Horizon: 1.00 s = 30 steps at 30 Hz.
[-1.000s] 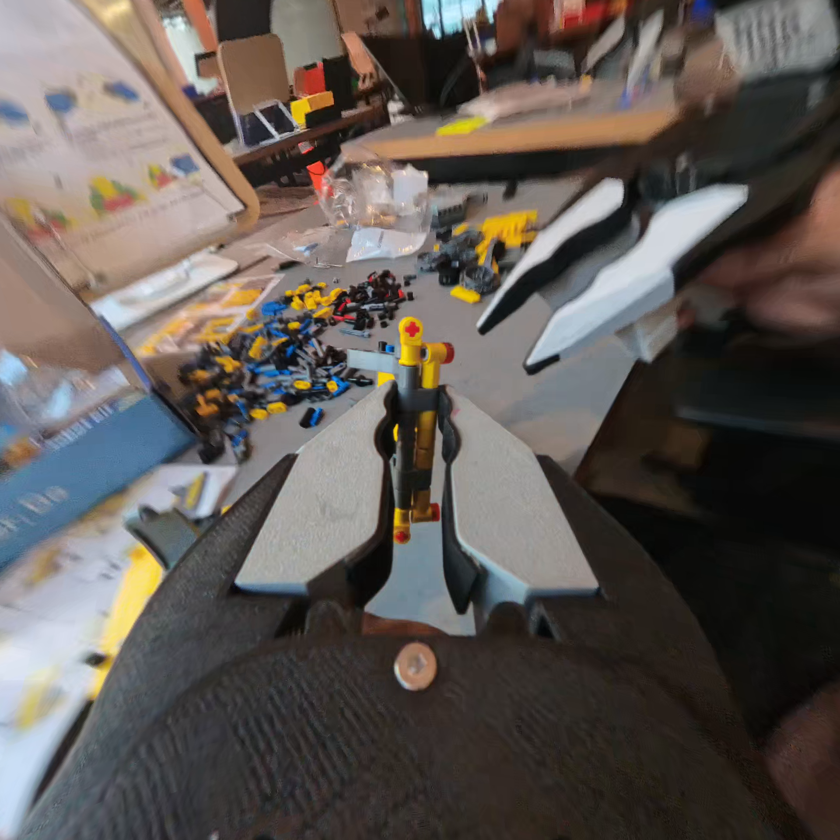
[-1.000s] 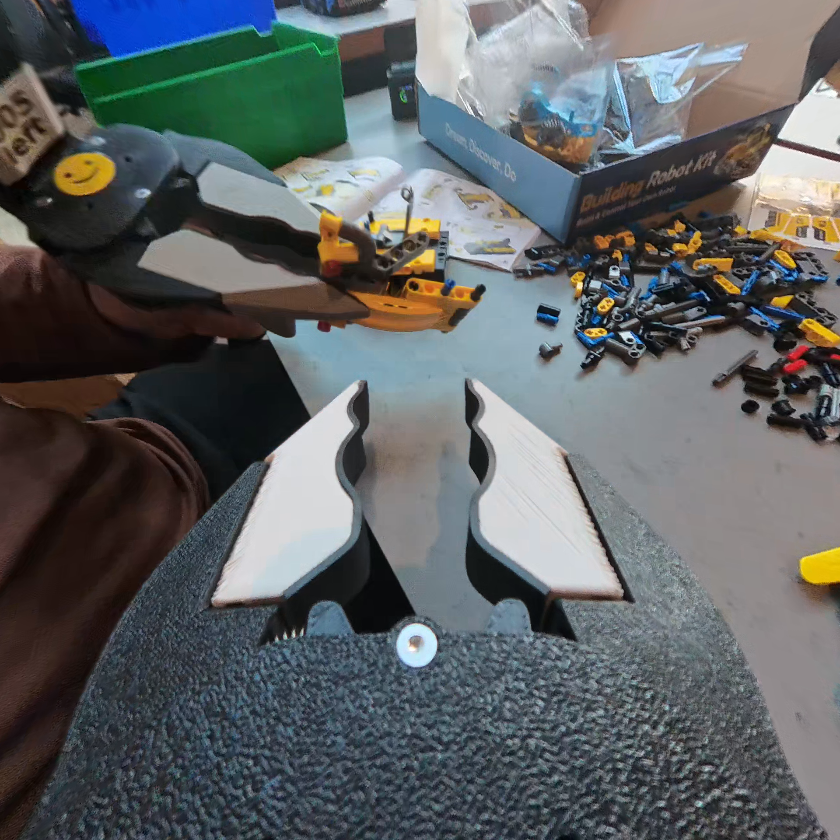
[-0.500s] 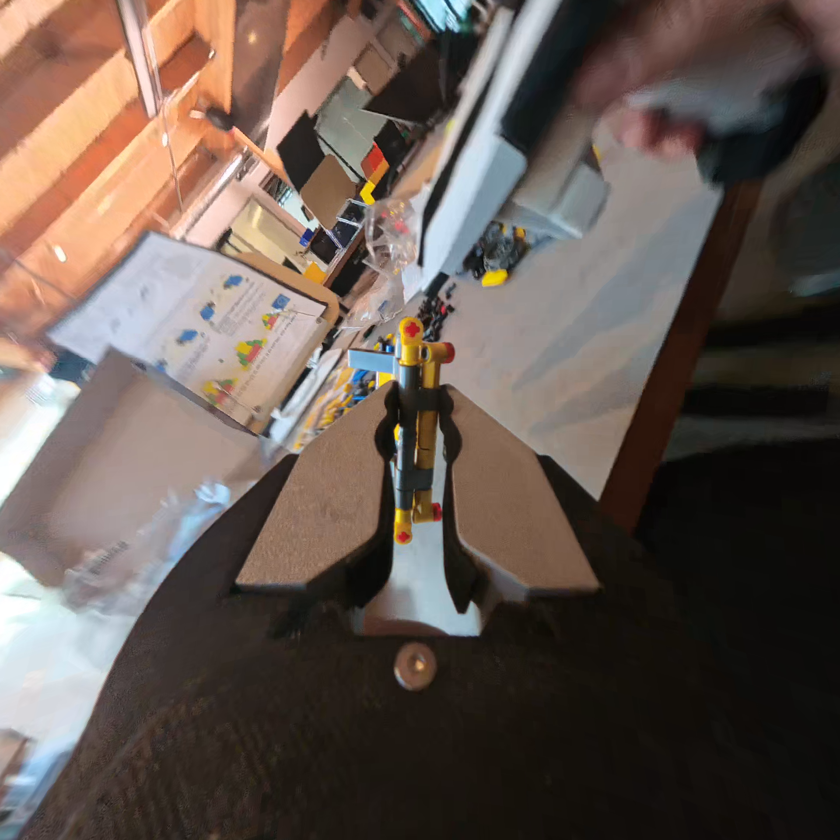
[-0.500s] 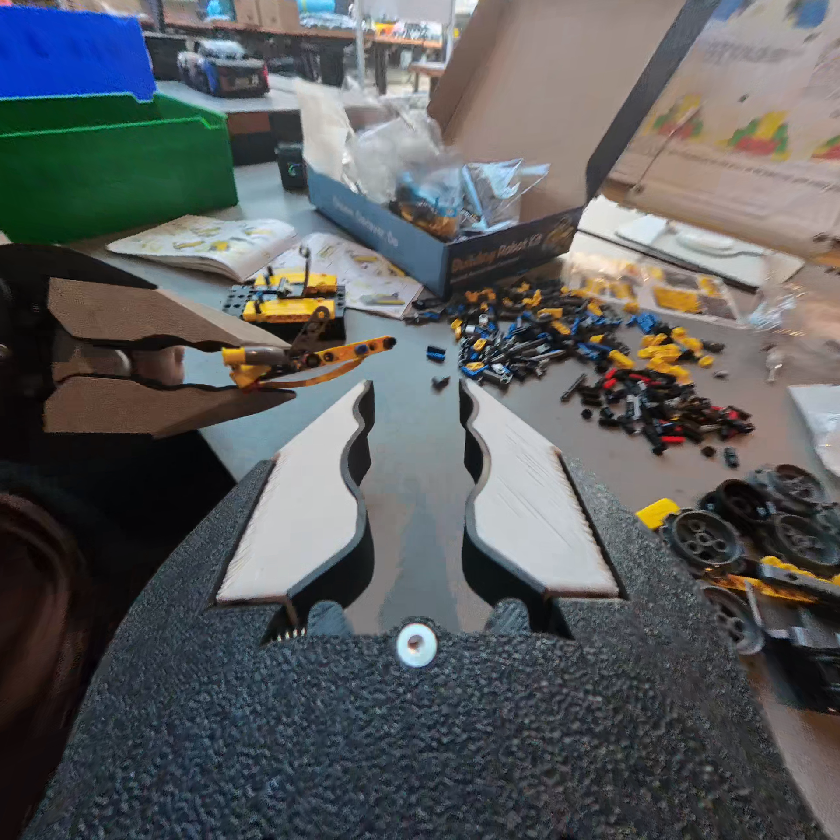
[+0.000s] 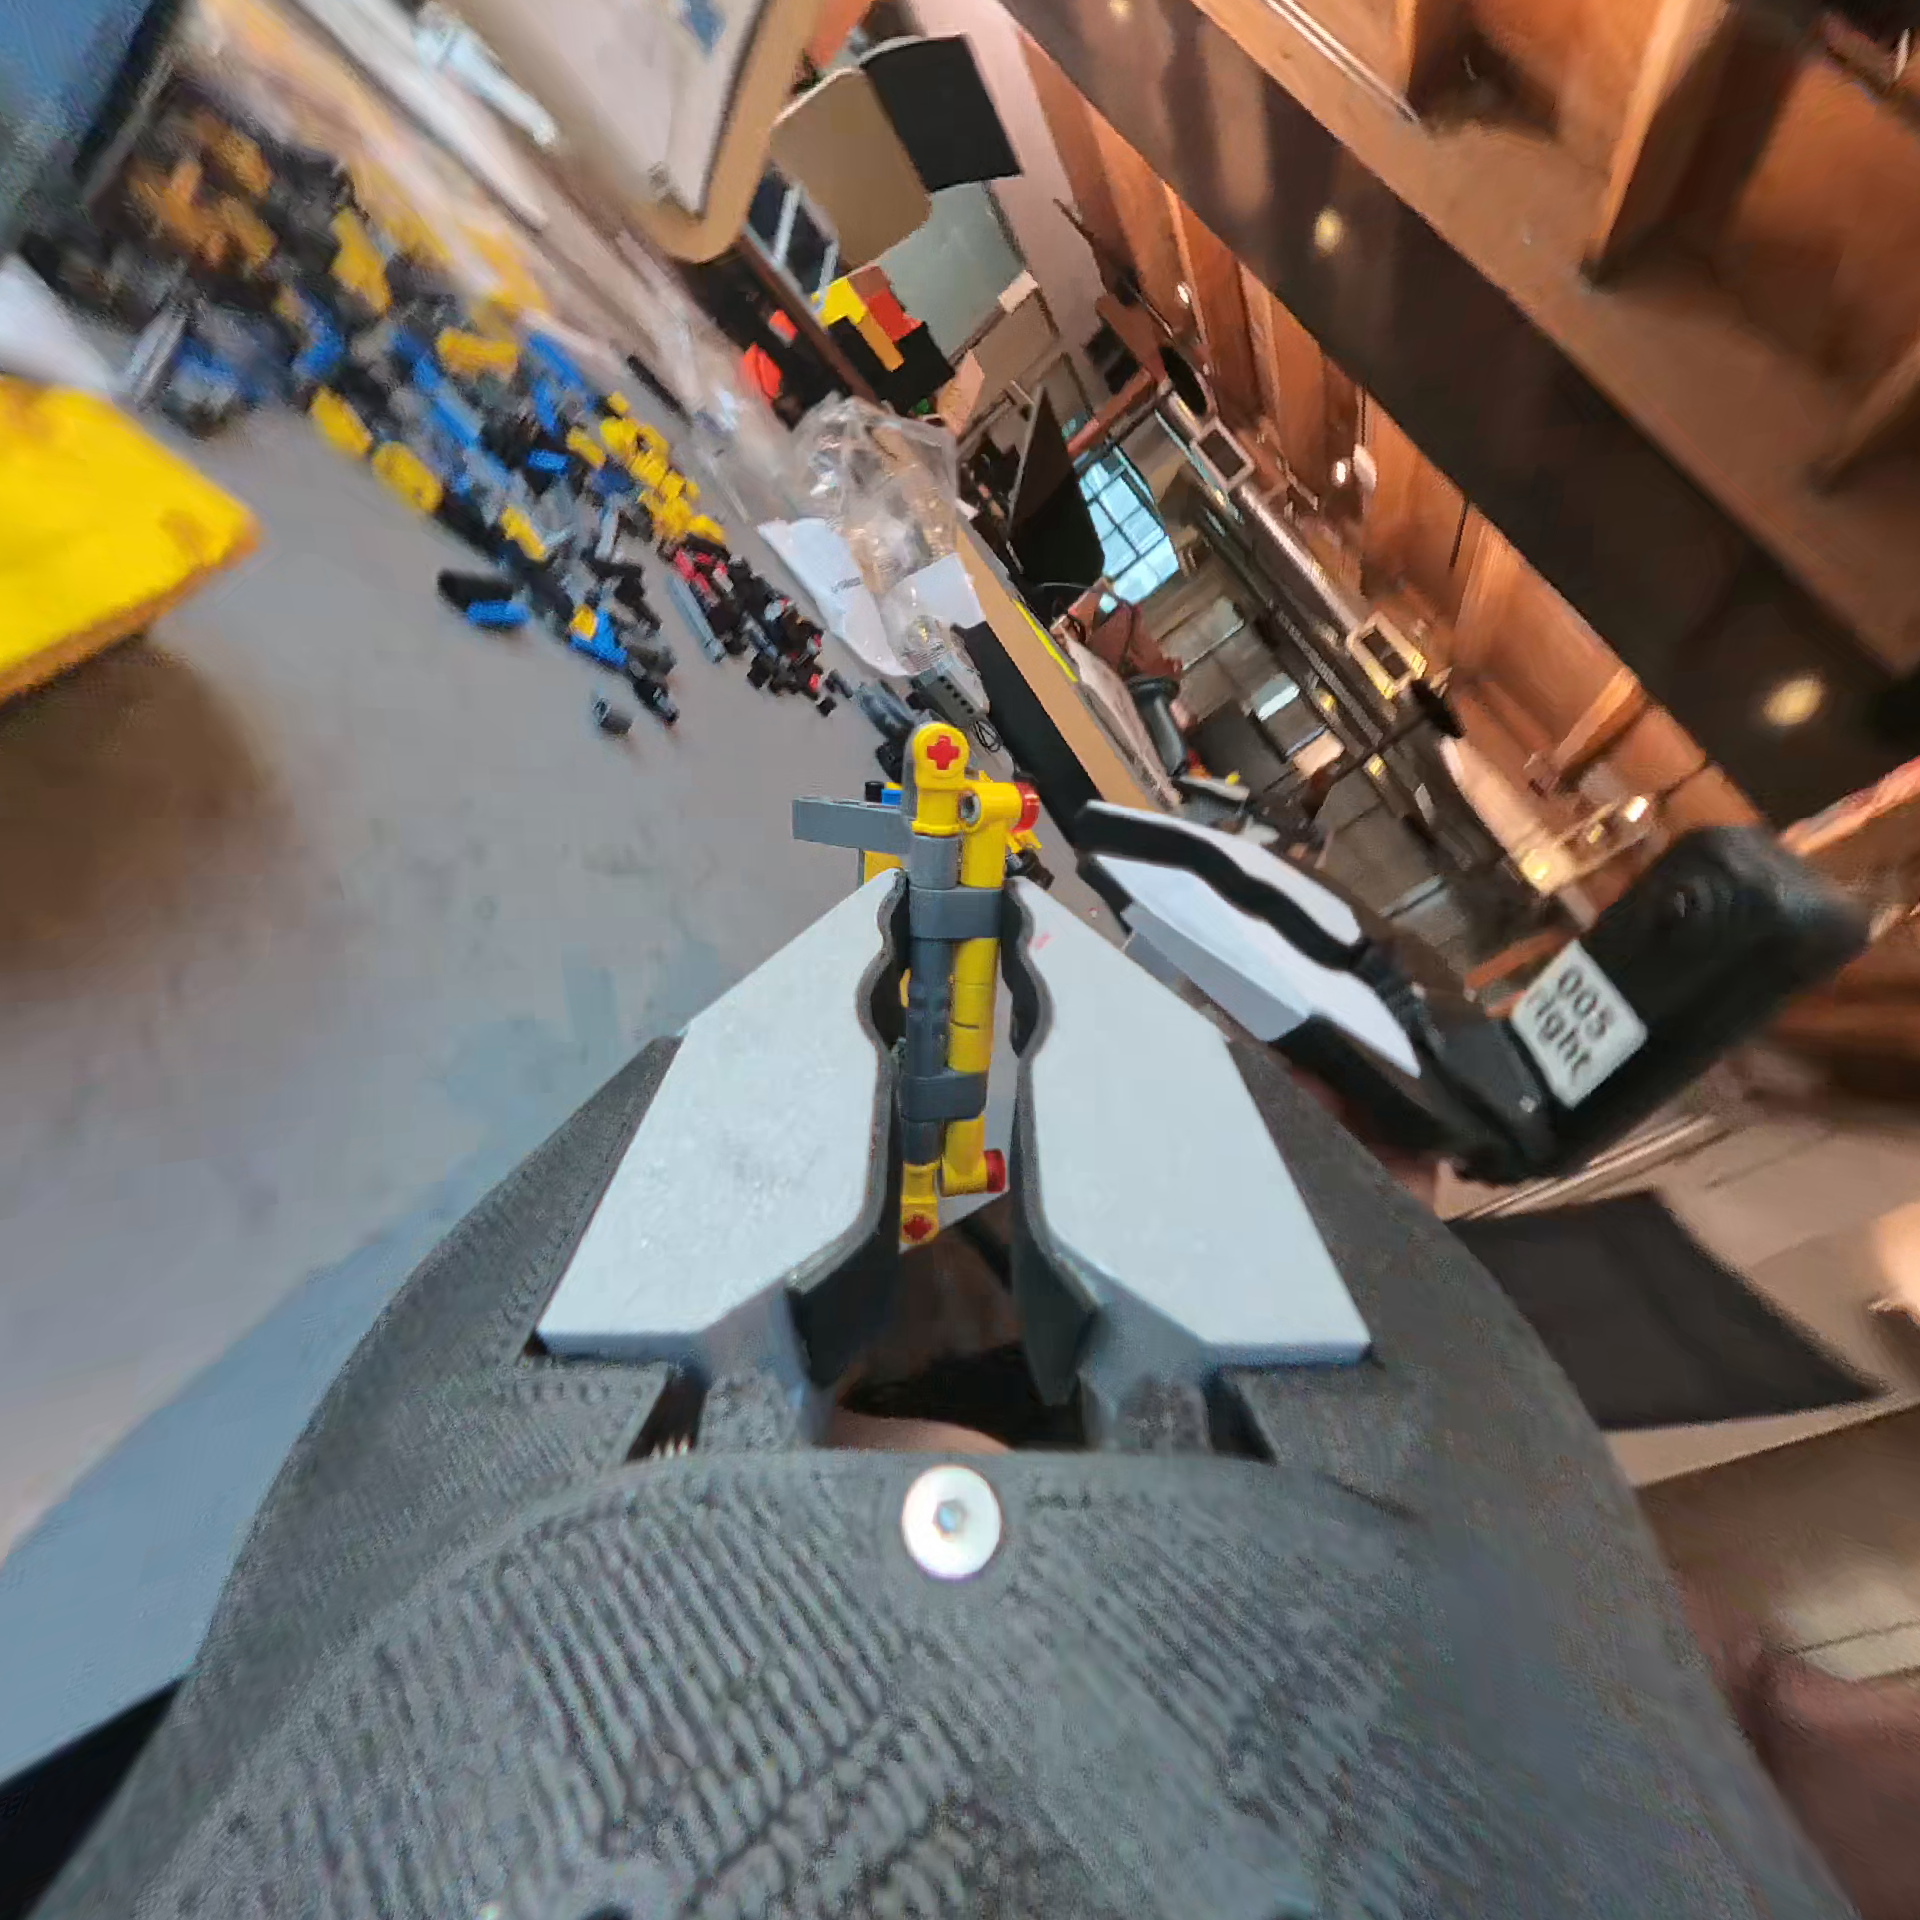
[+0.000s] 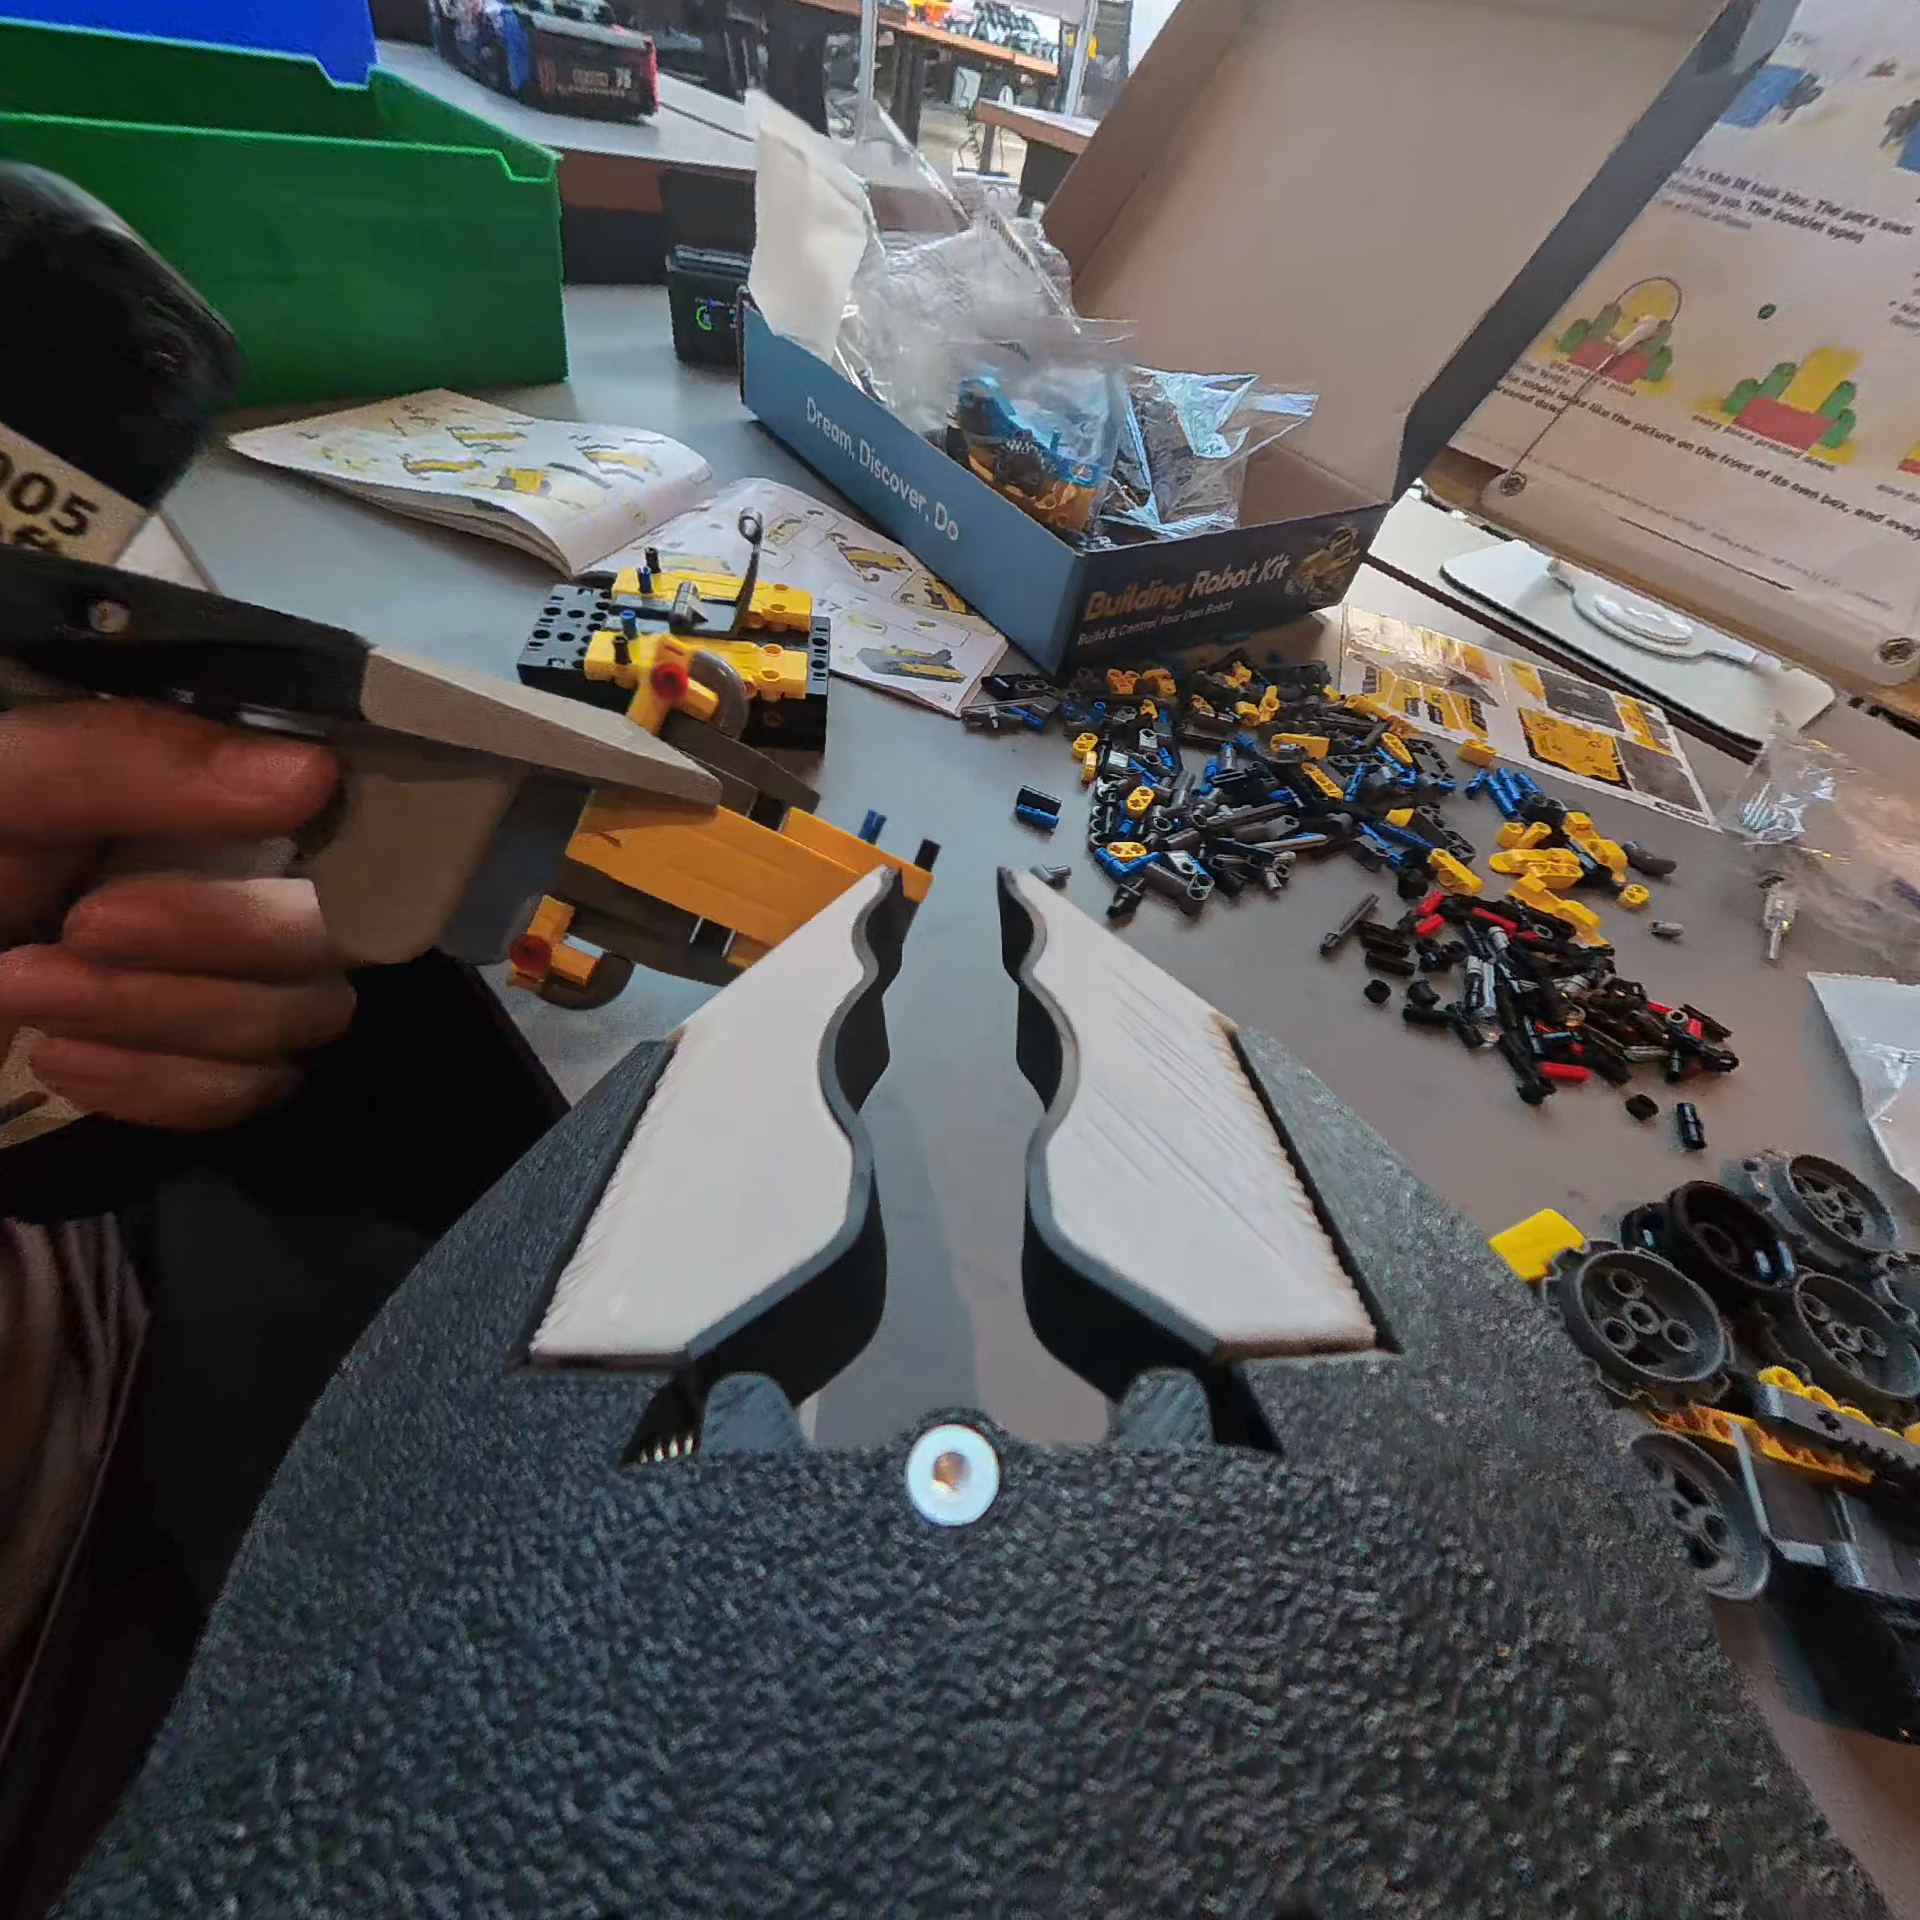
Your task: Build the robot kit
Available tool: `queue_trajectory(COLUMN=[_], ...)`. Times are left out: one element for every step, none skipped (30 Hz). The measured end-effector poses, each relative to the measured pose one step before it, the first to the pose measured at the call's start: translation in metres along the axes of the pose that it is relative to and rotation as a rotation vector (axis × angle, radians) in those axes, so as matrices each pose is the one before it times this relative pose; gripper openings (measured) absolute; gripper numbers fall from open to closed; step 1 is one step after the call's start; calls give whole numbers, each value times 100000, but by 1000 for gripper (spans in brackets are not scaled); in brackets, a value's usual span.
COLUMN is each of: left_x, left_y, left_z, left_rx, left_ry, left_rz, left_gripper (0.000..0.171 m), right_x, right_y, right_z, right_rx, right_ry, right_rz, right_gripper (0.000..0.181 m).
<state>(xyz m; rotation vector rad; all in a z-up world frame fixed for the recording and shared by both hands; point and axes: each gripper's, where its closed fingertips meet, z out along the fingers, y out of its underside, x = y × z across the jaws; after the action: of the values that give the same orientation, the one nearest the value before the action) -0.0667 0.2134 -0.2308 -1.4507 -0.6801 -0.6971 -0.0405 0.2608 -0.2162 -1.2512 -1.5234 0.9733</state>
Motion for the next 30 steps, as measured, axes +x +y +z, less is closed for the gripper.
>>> queue_trajectory(left_x=[-607,-434,-439,-442,-164,-94,-526,-668,-306,-140,-151,148,163,-90,-264,-164,-140,-181,-304,-302,-273,-286,-11,76,-121,-89,-92,-290,-270,-176], left_y=[151,152,188,156,-60,-100,170,269,94,10,113,139,92,-140,-253,-188,-206,-248,-207,-17,49,51,39,96,68,36,124,245,340,422], left_z=[-54,-24,14,-6,-66,-98,-73,-22,-33,-71,-18,1,-74,-218,-351,-433,-531,-584,-620,-607,-630,-667,-688,-650,-588,-509,-399,-260,-147,-50], left_rx=[290,-242,-1030,-916,346,383,-1949,-2924,-1646,-1156,-2117,-2992,-2841,-1229,-368,-689,-439,129,194,-875,-804,-96,314,33,-9,113,-339,-1018,-1379,-1773], left_ry=[-427,-256,-1265,-2033,-655,-736,-4019,-5385,-2912,-1620,-1501,602,941,-987,-2208,-1428,-1122,-1388,-2325,-2019,-1543,-1430,530,1041,-206,172,307,-486,-70,440], left_rz=[-8518,-5508,-2200,-134,731,1244,2242,2727,1873,124,-740,-1143,-488,447,1279,1872,2682,3463,3429,3308,3677,3695,4117,4227,4395,5634,6107,5607,5246,4701], left_gripper=[13,13,13,13,13,13,16,21,23,24,32,38,45,51,56,63,72,78,83,87,89,89,89,91,91,90,87,87,82,77], right_x=[-318,-307,-395,-467,-448,-486,-430,-228,80,283,307,243,157,110,127,171,181,228,229,140,93,51,28,-16,-22,-46,-126,-225,-180,-110], right_y=[148,147,155,173,268,379,492,641,703,586,386,221,119,11,-47,-32,9,64,93,69,9,-41,-54,-16,0,-15,-73,-156,-122,-46], right_z=[184,168,163,194,236,305,366,369,322,231,123,85,69,25,-16,-65,-67,-67,-42,-39,-35,-61,-52,-31,-12,19,25,59,89,127], right_rx=[-1028,-925,-1017,-1094,-1395,-2020,-2619,-3408,-3687,-3052,-2020,-1149,-610,9,333,304,165,-58,-215,-131,169,380,380,263,80,23,422,798,572,74], right_ry=[-1069,-982,-1565,-2123,-1993,-2417,-2188,-984,859,1970,1877,1137,352,-94,15,370,543,855,767,231,5,-114,-123,-212,-171,-278,-742,-1265,-1042,-558], right_rz=[-691,-691,-706,-600,-341,-45,-37,-273,-1125,-1682,-1278,-252,768,1169,1150,999,699,579,675,776,762,594,353,172,88,-2,-78,82,207,75], right_gripper=[18,18,18,18,19,20,20,20,20,19,19,19,19,19,19,19,19,19,19,19,19,19,19,19,19,19,20,21,21,22])
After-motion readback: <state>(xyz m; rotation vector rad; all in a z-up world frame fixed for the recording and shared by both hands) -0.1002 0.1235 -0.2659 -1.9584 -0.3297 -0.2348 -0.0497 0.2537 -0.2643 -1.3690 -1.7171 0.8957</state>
